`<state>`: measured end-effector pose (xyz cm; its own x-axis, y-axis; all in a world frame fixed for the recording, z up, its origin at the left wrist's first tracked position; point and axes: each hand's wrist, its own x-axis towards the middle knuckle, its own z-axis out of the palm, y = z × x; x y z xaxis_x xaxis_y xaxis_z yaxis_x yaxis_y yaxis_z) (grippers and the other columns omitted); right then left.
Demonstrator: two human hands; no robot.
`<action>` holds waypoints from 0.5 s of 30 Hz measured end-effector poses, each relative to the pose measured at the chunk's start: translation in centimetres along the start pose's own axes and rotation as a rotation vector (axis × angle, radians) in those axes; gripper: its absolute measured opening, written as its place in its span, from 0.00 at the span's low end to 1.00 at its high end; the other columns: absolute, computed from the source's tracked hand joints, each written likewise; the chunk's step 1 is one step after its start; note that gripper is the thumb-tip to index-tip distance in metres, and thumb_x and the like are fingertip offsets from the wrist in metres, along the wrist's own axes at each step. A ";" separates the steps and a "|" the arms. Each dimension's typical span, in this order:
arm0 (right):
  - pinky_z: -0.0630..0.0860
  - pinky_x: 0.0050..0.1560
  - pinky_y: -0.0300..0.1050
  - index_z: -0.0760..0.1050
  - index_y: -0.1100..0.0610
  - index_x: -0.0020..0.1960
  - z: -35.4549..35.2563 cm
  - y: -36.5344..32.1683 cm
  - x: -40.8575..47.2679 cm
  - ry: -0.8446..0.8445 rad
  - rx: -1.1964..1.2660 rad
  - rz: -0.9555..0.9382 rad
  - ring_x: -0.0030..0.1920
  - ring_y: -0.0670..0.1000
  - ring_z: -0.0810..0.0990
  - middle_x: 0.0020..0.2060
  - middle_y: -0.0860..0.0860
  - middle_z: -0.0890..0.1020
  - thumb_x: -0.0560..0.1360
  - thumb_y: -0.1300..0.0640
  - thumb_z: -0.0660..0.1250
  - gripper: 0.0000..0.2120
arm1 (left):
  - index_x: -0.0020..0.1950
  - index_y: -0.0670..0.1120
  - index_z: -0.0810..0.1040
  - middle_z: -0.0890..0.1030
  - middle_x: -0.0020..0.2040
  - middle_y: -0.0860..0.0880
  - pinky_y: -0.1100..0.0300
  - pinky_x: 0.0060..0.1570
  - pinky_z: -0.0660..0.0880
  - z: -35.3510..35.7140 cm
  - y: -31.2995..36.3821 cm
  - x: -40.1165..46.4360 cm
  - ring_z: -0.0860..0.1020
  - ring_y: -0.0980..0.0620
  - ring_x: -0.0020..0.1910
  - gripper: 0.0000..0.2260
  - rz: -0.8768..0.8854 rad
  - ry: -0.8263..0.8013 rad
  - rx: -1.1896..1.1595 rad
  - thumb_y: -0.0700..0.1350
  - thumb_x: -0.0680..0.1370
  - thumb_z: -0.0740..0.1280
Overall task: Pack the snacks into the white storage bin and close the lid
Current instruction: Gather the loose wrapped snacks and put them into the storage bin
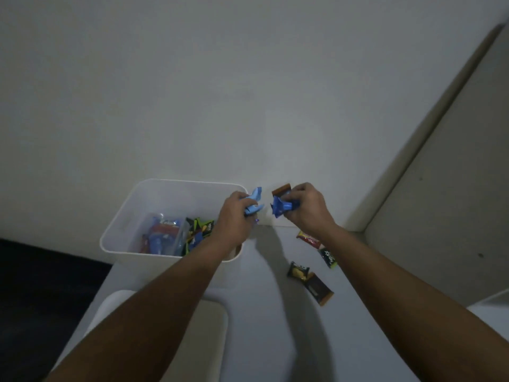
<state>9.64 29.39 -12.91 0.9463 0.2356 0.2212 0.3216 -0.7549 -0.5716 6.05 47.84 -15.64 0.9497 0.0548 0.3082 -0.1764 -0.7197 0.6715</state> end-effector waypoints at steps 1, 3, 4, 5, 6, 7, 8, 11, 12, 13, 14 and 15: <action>0.71 0.50 0.40 0.83 0.62 0.51 0.5 -1.4 0.4 -0.003 0.026 -0.017 0.52 0.59 0.79 0.53 0.60 0.77 0.65 0.65 0.77 0.15 | 0.52 0.37 0.82 0.78 0.53 0.38 0.68 0.47 0.66 -1.2 -0.3 -0.1 0.78 0.41 0.51 0.12 -0.048 0.027 -0.017 0.33 0.68 0.73; 0.71 0.51 0.40 0.84 0.61 0.51 1.8 -4.2 1.1 -0.025 0.051 -0.041 0.52 0.58 0.79 0.53 0.60 0.78 0.65 0.65 0.77 0.15 | 0.52 0.36 0.82 0.79 0.53 0.38 0.67 0.47 0.67 -3.4 -0.9 -0.4 0.79 0.41 0.51 0.11 -0.155 0.089 -0.077 0.33 0.70 0.72; 0.71 0.52 0.39 0.84 0.60 0.51 2.5 -5.4 1.2 -0.044 0.060 -0.052 0.53 0.58 0.79 0.53 0.59 0.78 0.65 0.65 0.77 0.15 | 0.52 0.37 0.82 0.80 0.53 0.38 0.66 0.47 0.68 -4.4 -1.3 -0.7 0.79 0.41 0.51 0.10 -0.211 0.109 -0.102 0.33 0.71 0.71; 0.71 0.52 0.39 0.84 0.60 0.51 3.3 -6.4 1.4 -0.056 0.072 -0.067 0.53 0.58 0.79 0.53 0.59 0.78 0.65 0.65 0.77 0.15 | 0.53 0.37 0.82 0.80 0.53 0.39 0.63 0.49 0.69 -5.3 -1.8 -1.0 0.79 0.42 0.52 0.10 -0.256 0.124 -0.119 0.34 0.71 0.71; 0.71 0.52 0.38 0.84 0.60 0.52 4.0 -7.4 1.5 -0.072 0.073 -0.073 0.53 0.58 0.79 0.53 0.59 0.78 0.65 0.65 0.76 0.16 | 0.53 0.38 0.82 0.81 0.53 0.40 0.60 0.50 0.72 -6.2 -2.3 -1.4 0.79 0.42 0.52 0.10 -0.289 0.135 -0.125 0.35 0.72 0.71; 0.70 0.52 0.37 0.83 0.59 0.52 4.8 -8.2 1.7 -0.090 0.074 -0.076 0.54 0.57 0.78 0.54 0.59 0.78 0.65 0.66 0.76 0.16 | 0.53 0.39 0.82 0.81 0.52 0.40 0.57 0.51 0.73 -6.9 -3.0 -1.7 0.79 0.42 0.52 0.10 -0.312 0.144 -0.126 0.36 0.72 0.71; 0.69 0.52 0.37 0.83 0.59 0.53 5.4 -9.0 1.8 -0.112 0.069 -0.073 0.55 0.57 0.78 0.54 0.59 0.78 0.65 0.66 0.75 0.17 | 0.52 0.39 0.82 0.81 0.52 0.40 0.55 0.52 0.74 -7.5 -3.6 -2.1 0.79 0.41 0.51 0.09 -0.331 0.153 -0.123 0.36 0.72 0.71; 0.73 0.55 0.41 0.83 0.60 0.53 7.6 -10.6 2.4 -0.213 0.073 -0.091 0.56 0.57 0.78 0.54 0.58 0.81 0.62 0.64 0.76 0.19 | 0.52 0.39 0.81 0.81 0.52 0.39 0.57 0.50 0.72 -8.7 -5.2 -3.0 0.79 0.41 0.52 0.09 -0.394 0.153 -0.116 0.36 0.73 0.70; 0.74 0.56 0.41 0.83 0.61 0.54 8.0 -11.1 2.5 -0.281 0.058 -0.089 0.56 0.57 0.78 0.54 0.58 0.82 0.61 0.62 0.77 0.21 | 0.57 0.39 0.80 0.80 0.57 0.40 0.57 0.53 0.72 -9.0 -5.7 -3.2 0.79 0.42 0.56 0.13 -0.417 0.120 -0.113 0.37 0.73 0.71; 0.73 0.58 0.40 0.82 0.60 0.55 8.6 -11.3 2.8 -0.335 0.042 -0.087 0.57 0.57 0.79 0.55 0.58 0.82 0.60 0.60 0.76 0.23 | 0.63 0.41 0.76 0.78 0.62 0.41 0.57 0.58 0.71 -9.1 -6.3 -3.4 0.77 0.42 0.60 0.19 -0.441 0.060 -0.110 0.38 0.72 0.72; 0.72 0.59 0.39 0.81 0.60 0.58 8.8 -11.4 2.8 -0.367 0.025 -0.063 0.59 0.57 0.78 0.57 0.58 0.80 0.62 0.61 0.75 0.23 | 0.69 0.44 0.72 0.74 0.67 0.42 0.56 0.63 0.70 -9.2 -6.8 -3.5 0.74 0.43 0.64 0.26 -0.467 -0.022 -0.096 0.38 0.72 0.72; 0.70 0.60 0.38 0.79 0.60 0.60 9.1 -11.3 2.9 -0.383 0.022 -0.047 0.61 0.56 0.77 0.60 0.58 0.78 0.65 0.64 0.74 0.23 | 0.73 0.46 0.67 0.72 0.69 0.43 0.54 0.66 0.69 -9.2 -7.1 -3.7 0.73 0.43 0.66 0.30 -0.483 -0.099 -0.076 0.38 0.72 0.72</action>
<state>9.02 44.20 -12.96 0.8727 0.4844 -0.0616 0.3615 -0.7256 -0.5855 1.45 59.15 -15.30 0.9469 0.3011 -0.1130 0.2749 -0.5754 0.7703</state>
